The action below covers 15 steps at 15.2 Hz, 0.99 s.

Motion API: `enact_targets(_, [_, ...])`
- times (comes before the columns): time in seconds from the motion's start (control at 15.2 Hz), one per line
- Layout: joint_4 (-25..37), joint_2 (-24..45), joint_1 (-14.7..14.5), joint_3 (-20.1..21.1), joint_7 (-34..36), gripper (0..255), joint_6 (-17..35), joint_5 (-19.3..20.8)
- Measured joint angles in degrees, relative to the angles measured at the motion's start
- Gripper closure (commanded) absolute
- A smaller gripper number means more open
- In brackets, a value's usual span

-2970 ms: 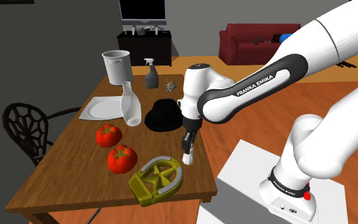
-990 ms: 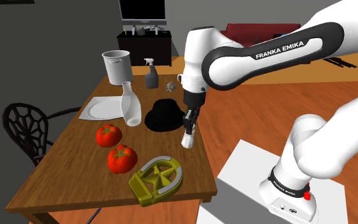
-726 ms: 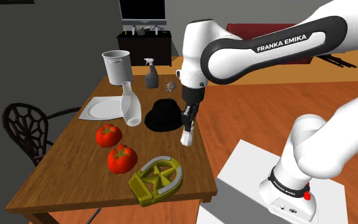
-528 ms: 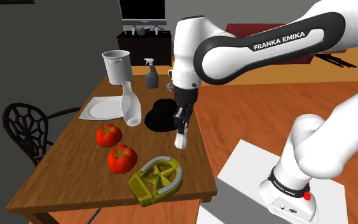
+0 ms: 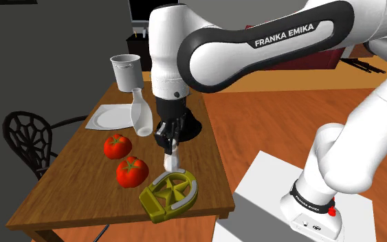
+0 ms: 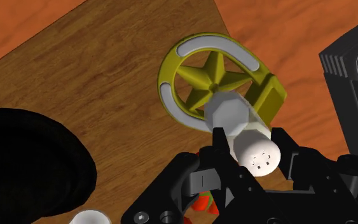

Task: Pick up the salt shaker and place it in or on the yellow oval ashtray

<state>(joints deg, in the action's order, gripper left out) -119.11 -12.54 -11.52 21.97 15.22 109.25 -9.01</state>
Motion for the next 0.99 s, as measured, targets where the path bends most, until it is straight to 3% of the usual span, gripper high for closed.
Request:
enact_targets(0.2, [1.04, 2.10, -0.22, 0.87, 1.37, 255, 1.10, 0.59])
enact_targets(0.99, [-5.65, 4.66, -0.45, 1.66, 1.51, 255, 10.23, 0.99])
